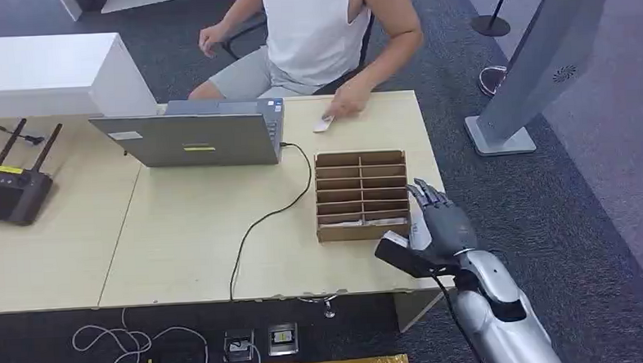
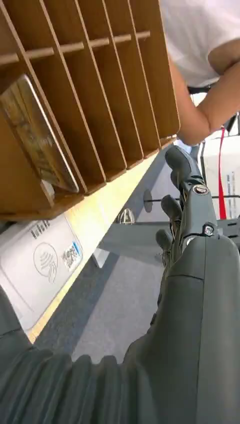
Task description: Pass the card to the sensor for recognition and then transmit it.
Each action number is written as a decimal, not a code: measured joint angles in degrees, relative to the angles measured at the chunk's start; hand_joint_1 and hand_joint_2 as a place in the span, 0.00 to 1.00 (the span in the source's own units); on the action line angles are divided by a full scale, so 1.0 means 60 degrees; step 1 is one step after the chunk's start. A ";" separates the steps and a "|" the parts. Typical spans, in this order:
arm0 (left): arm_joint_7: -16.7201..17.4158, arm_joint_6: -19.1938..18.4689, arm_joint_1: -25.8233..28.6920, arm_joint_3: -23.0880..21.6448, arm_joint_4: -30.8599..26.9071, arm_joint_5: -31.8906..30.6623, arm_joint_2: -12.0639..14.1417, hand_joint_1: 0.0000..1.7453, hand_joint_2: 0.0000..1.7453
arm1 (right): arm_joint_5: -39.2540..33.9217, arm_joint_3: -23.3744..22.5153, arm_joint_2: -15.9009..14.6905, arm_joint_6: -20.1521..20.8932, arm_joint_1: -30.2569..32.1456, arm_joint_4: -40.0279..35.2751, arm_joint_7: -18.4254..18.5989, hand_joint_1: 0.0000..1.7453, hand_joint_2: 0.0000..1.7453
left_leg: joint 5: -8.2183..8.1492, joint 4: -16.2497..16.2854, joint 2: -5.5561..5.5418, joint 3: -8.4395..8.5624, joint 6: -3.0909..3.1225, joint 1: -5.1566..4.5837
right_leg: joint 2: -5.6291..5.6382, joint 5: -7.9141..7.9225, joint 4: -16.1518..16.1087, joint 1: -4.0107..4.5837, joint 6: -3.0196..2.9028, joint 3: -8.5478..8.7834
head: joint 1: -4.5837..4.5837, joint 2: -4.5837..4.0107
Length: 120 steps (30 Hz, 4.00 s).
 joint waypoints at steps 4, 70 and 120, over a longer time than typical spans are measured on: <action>0.0000 0.0018 0.0000 -0.0007 0.0000 -0.0025 -0.0026 0.00 0.00 | 0.0004 0.0004 0.0142 -0.0153 -0.0060 0.0011 -0.0069 0.00 1.00 | 0.0000 0.0000 0.0000 -0.0001 0.0000 0.0000 | 0.0000 0.0000 0.0000 0.0000 0.0000 0.0000 | 0.0003 0.0000; 0.0102 -0.0219 -0.0134 -0.0222 0.0000 -0.0036 -0.0160 0.00 0.00 | -0.0350 0.0117 0.0776 0.0390 -0.0359 0.0980 -0.0510 1.00 1.00 | 0.0000 0.0000 0.0000 -0.0001 0.0000 0.0000 | -0.0001 0.0000 0.0001 0.0000 0.0000 0.0001 | 0.0000 0.0000; 0.0113 -0.0255 -0.0261 -0.0521 -0.0004 -0.0426 -0.0364 0.00 0.00 | -0.0066 -0.1246 0.0007 0.0131 -0.3452 0.0189 -0.0871 0.98 1.00 | 0.0005 0.0006 0.0021 0.0003 0.0001 -0.0004 | 0.0040 0.0015 0.0001 -0.0005 -0.0002 -0.0011 | 0.0000 0.0000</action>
